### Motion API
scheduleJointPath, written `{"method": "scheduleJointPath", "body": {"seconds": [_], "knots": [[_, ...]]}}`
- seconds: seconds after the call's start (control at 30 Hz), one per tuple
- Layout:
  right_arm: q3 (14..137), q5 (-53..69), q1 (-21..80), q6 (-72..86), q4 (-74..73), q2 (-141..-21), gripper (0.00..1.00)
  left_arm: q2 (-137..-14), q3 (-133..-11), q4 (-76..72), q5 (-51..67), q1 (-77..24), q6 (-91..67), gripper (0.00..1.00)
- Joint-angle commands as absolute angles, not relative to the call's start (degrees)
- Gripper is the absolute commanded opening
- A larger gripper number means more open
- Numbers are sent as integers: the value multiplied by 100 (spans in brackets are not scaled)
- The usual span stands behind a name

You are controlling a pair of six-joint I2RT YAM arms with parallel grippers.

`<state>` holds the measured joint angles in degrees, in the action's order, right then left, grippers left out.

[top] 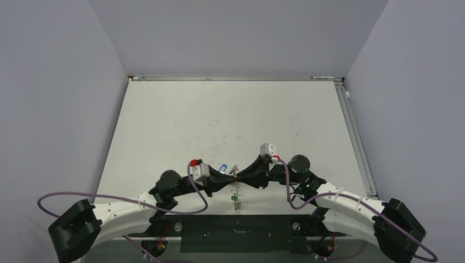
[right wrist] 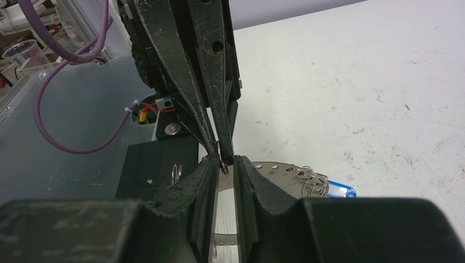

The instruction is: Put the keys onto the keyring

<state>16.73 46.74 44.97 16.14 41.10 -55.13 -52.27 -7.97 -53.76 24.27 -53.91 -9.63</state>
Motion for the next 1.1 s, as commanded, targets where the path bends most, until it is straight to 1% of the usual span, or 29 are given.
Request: {"method": "scheduleJointPath", "body": {"seconds": [0.0, 0.3, 0.43, 0.47, 0.5, 0.7, 0.73, 0.77, 0.8, 0.87, 0.93, 1.03, 1.07], "knots": [[1915, 4877, 4459, 1592, 4560, -5578, 18, -5205, -875, -5933, 2500, -5405, -919, 0], [1923, 4948, 4456, 1596, 4634, -5723, 16, -5175, -844, -5967, 2487, -5408, -927, 0], [1940, 5071, 4456, 1646, 4717, -5812, 10, -5177, -840, -5981, 2505, -5410, -932, 0], [1942, 5098, 4456, 1657, 4731, -5829, 7, -5184, -838, -5985, 2505, -5408, -932, 0], [1961, 5113, 4456, 1667, 4709, -5835, 5, -5190, -843, -5992, 2505, -5406, -932, 0], [2043, 4950, 4456, 1612, 4456, -5715, 5, -5155, -818, -5982, 2351, -5405, -940, 0], [2026, 4877, 4457, 1577, 4428, -5644, 5, -5125, -808, -5967, 2288, -5412, -940, 2], [2034, 4791, 4456, 1524, 4354, -5570, 5, -5083, -797, -5926, 2251, -5410, -928, 6], [2049, 4730, 4458, 1466, 4251, -5497, 5, -5024, -791, -5879, 2224, -5406, -911, 13], [2101, 4615, 4457, 1328, 3981, -5388, 5, -4866, -779, -5695, 2137, -5409, -905, 33], [2150, 4442, 4463, 1185, 3766, -5306, 5, -4606, -760, -5411, 1995, -5414, -914, 46], [2135, 3941, 4505, 952, 3588, -5134, 5, -4300, -686, -5123, 1386, -5442, -992, 59], [2080, 3771, 4543, 855, 3581, -5056, 5, -4193, -622, -5098, 1166, -5447, -1016, 66]]}}
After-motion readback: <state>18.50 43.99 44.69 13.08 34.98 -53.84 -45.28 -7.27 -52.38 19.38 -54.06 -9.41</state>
